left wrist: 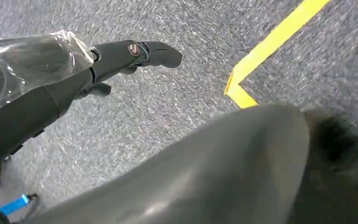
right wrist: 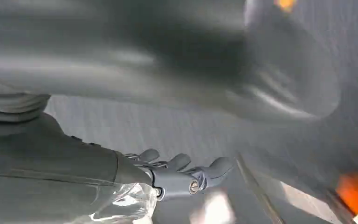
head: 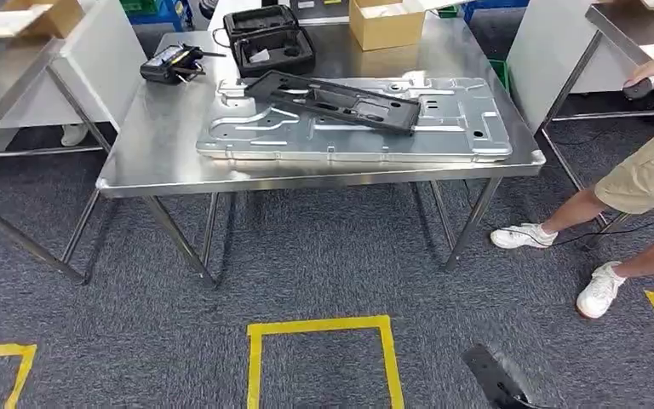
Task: Take the parts from the cabinet and place them on the table.
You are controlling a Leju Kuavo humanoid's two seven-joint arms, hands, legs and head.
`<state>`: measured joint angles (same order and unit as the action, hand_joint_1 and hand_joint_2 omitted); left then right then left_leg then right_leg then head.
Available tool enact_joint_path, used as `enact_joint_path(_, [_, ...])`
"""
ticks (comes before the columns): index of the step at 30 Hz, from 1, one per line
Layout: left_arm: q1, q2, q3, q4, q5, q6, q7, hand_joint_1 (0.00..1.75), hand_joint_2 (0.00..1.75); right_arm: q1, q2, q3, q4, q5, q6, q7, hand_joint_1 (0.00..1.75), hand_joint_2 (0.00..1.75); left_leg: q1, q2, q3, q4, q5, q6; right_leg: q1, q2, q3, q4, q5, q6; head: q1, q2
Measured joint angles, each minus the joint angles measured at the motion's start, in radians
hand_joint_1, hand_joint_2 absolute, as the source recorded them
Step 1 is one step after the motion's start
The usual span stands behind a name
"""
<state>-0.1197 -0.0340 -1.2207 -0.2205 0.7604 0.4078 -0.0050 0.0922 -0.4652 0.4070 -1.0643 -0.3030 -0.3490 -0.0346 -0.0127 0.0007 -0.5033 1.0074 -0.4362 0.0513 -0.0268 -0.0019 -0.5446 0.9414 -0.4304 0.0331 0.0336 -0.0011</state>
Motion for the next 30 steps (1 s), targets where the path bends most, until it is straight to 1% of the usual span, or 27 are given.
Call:
enact_joint_path(1, [-0.002,0.0,-0.003,0.0,-0.005,-0.002,-0.001,0.0,0.0,-0.015,0.031,0.001,0.076,-0.056,0.055,-0.029,0.0,0.0,-0.005,0.0,0.045,-0.077,-0.027,0.007,0.005,0.0,-0.005,0.001,0.004,0.005,0.0,0.0])
enact_joint_path(2, [-0.006,0.0,-0.005,0.0,-0.007,-0.002,-0.002,0.0,0.0,-0.027,0.058,0.003,0.131,-0.077,0.077,-0.044,0.0,0.0,-0.008,0.0,0.051,-0.097,-0.033,0.006,0.002,-0.002,-0.008,0.001,0.011,0.013,0.002,0.0])
enact_joint_path(4, [-0.005,-0.002,-0.008,0.0,-0.007,-0.004,-0.002,0.0,0.0,-0.057,0.108,0.004,0.258,-0.095,0.09,-0.058,0.0,0.0,-0.016,0.0,0.042,-0.097,-0.031,0.01,-0.003,-0.003,-0.011,-0.001,0.022,0.026,0.001,0.0])
enact_joint_path(5, [-0.002,-0.003,-0.012,0.0,-0.007,-0.004,-0.002,0.0,0.0,-0.072,0.128,0.004,0.317,-0.1,0.096,-0.054,0.0,0.0,-0.01,0.0,0.043,-0.107,-0.02,0.018,0.002,-0.003,-0.012,-0.002,0.024,0.032,0.001,0.0])
enact_joint_path(6, [-0.003,-0.005,-0.016,0.0,-0.008,-0.004,-0.002,0.0,0.0,-0.083,0.147,0.004,0.369,-0.11,0.103,-0.038,0.0,0.0,-0.006,0.004,0.041,-0.111,-0.009,0.023,-0.003,-0.001,-0.022,0.02,0.002,0.031,0.0,0.0])
enact_joint_path(7, [-0.004,-0.005,-0.019,0.0,-0.012,-0.004,-0.002,0.0,0.0,-0.091,0.165,0.004,0.414,-0.123,0.117,-0.009,0.0,0.0,-0.006,0.004,0.033,-0.111,-0.004,0.03,-0.002,0.0,-0.044,0.072,-0.043,0.033,0.003,0.0])
enact_joint_path(8, [-0.004,-0.005,-0.022,0.0,-0.015,-0.004,0.0,0.0,0.0,-0.098,0.177,0.003,0.45,-0.138,0.125,0.019,0.0,0.0,-0.008,0.004,0.027,-0.11,0.001,0.035,-0.003,0.0,-0.076,0.15,-0.093,0.034,0.004,0.0])
enact_joint_path(9, [-0.004,-0.005,-0.024,0.0,-0.018,-0.004,0.001,0.0,0.0,-0.1,0.193,0.003,0.48,-0.148,0.131,0.035,0.0,0.0,-0.01,0.005,0.02,-0.11,0.006,0.035,-0.001,0.001,-0.109,0.235,-0.138,0.037,0.004,0.0])
enact_joint_path(10, [-0.004,-0.005,-0.027,0.0,-0.021,-0.004,0.005,0.0,0.0,-0.101,0.204,0.003,0.504,-0.152,0.133,0.053,0.0,0.0,-0.012,0.005,0.013,-0.109,0.01,0.036,0.0,0.001,-0.135,0.308,-0.169,0.038,0.004,0.0])
enact_joint_path(11, [-0.003,-0.006,-0.031,0.0,-0.023,-0.005,0.007,0.0,0.0,-0.109,0.227,0.002,0.544,-0.159,0.137,0.063,0.0,0.0,-0.014,0.006,0.007,-0.108,0.015,0.036,0.0,0.001,-0.136,0.328,-0.169,0.039,0.004,0.0])
enact_joint_path(12, [-0.003,-0.006,-0.034,0.0,-0.024,-0.005,0.009,0.0,0.0,-0.119,0.243,0.0,0.585,-0.164,0.137,0.074,0.0,0.0,-0.014,0.014,0.002,-0.106,0.018,0.036,0.0,0.001,-0.11,0.296,-0.147,0.04,0.004,0.0])
enact_joint_path(13, [-0.003,-0.006,-0.038,0.0,-0.024,-0.005,0.011,0.0,0.0,-0.124,0.261,0.0,0.619,-0.17,0.14,0.08,0.0,0.0,-0.014,0.016,-0.002,-0.103,0.019,0.034,0.0,0.0,-0.067,0.227,-0.113,0.039,0.004,0.0])
enact_joint_path(14, [-0.003,-0.006,-0.041,0.0,-0.025,-0.005,0.013,0.0,0.0,-0.125,0.276,0.0,0.638,-0.171,0.141,0.085,0.0,0.0,-0.014,0.02,-0.006,-0.095,0.019,0.033,0.0,-0.01,-0.007,0.13,-0.074,0.038,0.004,0.0])
enact_joint_path(15, [-0.003,-0.006,-0.044,0.0,-0.026,-0.005,0.014,0.0,0.0,-0.13,0.283,-0.001,0.652,-0.175,0.142,0.093,0.0,0.0,-0.016,0.025,-0.01,-0.084,0.016,0.03,0.0,-0.042,0.049,0.043,-0.049,0.037,0.004,0.0])
enact_joint_path(16, [-0.003,-0.006,-0.046,0.0,-0.028,-0.005,0.014,0.0,0.0,-0.142,0.296,-0.001,0.667,-0.179,0.143,0.102,0.0,0.0,-0.025,0.032,-0.018,-0.07,0.01,0.022,0.008,-0.061,0.06,0.002,-0.06,0.032,0.006,0.0])
enact_joint_path(17, [-0.003,-0.006,-0.048,0.0,-0.028,-0.005,0.016,0.0,0.0,-0.152,0.304,-0.002,0.686,-0.178,0.143,0.113,0.0,0.0,-0.024,0.039,-0.022,-0.066,0.009,0.018,0.009,-0.043,0.054,0.011,-0.054,0.015,0.002,0.0])
enact_joint_path(19, [-0.004,-0.006,-0.052,0.0,-0.027,-0.005,0.018,0.0,0.0,-0.153,0.33,-0.002,0.716,-0.172,0.146,0.134,0.0,0.0,-0.019,0.05,-0.022,-0.066,0.012,0.011,0.015,-0.032,0.048,0.011,-0.051,0.005,0.003,0.0])
enact_joint_path(20, [-0.004,-0.006,-0.053,0.0,-0.026,-0.005,0.017,0.0,0.0,-0.15,0.337,-0.001,0.73,-0.165,0.148,0.144,0.0,0.0,-0.019,0.053,-0.024,-0.06,0.011,0.007,0.01,-0.03,0.046,0.006,-0.044,-0.004,0.004,0.0])
enact_joint_path(21, [-0.004,-0.006,-0.053,0.0,-0.024,-0.004,0.017,0.0,0.0,-0.15,0.354,-0.001,0.738,-0.158,0.151,0.149,0.0,0.0,-0.016,0.044,-0.029,-0.052,0.003,0.001,0.007,-0.03,0.046,0.006,-0.04,-0.009,0.005,0.0])
enact_joint_path(22, [-0.003,-0.006,-0.053,0.0,-0.022,-0.005,0.016,0.0,0.0,-0.152,0.356,-0.001,0.747,-0.157,0.151,0.153,0.0,0.0,-0.012,0.025,-0.047,-0.006,-0.037,-0.013,0.005,-0.028,0.04,0.006,-0.036,-0.014,0.002,0.0])
enact_joint_path(23, [-0.003,-0.006,-0.054,0.0,-0.021,-0.005,0.014,0.0,0.0,-0.154,0.363,-0.001,0.754,-0.154,0.151,0.158,0.0,0.0,-0.005,0.017,-0.079,0.069,-0.084,-0.023,0.005,-0.027,0.035,0.007,-0.032,-0.019,0.002,0.0])
enact_joint_path(24, [-0.002,-0.006,-0.054,0.0,-0.021,-0.005,0.013,0.0,0.0,-0.156,0.371,0.0,0.761,-0.149,0.151,0.162,0.0,0.0,0.002,0.013,-0.121,0.168,-0.132,-0.031,0.005,-0.023,0.028,0.007,-0.028,-0.018,0.003,0.0])
enact_joint_path(25, [-0.001,-0.006,-0.054,0.0,-0.021,-0.005,0.013,0.0,0.0,-0.157,0.374,0.0,0.766,-0.148,0.151,0.165,0.0,0.0,0.008,0.012,-0.15,0.239,-0.159,-0.035,0.004,-0.021,0.025,0.007,-0.026,-0.017,0.002,0.0])
enact_joint_path(26, [0.001,-0.006,-0.054,0.0,-0.021,-0.005,0.013,0.0,0.0,-0.157,0.379,0.0,0.774,-0.146,0.15,0.17,0.0,0.0,0.013,0.012,-0.167,0.282,-0.167,-0.039,0.003,-0.019,0.021,0.007,-0.024,-0.015,0.003,0.0])
enact_joint_path(27, [0.002,-0.006,-0.054,0.0,-0.02,-0.006,0.013,0.0,0.0,-0.156,0.382,0.0,0.78,-0.145,0.15,0.173,0.0,0.0,0.018,0.012,-0.158,0.27,-0.153,-0.042,0.002,-0.017,0.02,0.007,-0.022,-0.013,0.003,0.0])
enact_joint_path(28, [0.003,-0.006,-0.054,0.0,-0.02,-0.006,0.013,0.0,0.0,-0.157,0.385,0.0,0.786,-0.14,0.149,0.177,0.0,0.0,0.022,0.012,-0.122,0.205,-0.116,-0.044,-0.001,-0.015,0.019,0.007,-0.019,-0.008,0.003,0.0])
enact_joint_path(30, [0.001,-0.006,-0.054,0.0,-0.02,-0.006,0.013,0.0,0.0,-0.159,0.392,0.001,0.793,-0.132,0.148,0.183,0.0,0.0,0.027,0.011,-0.025,0.021,-0.037,-0.046,-0.007,-0.011,0.02,0.007,-0.015,-0.002,0.003,0.0])
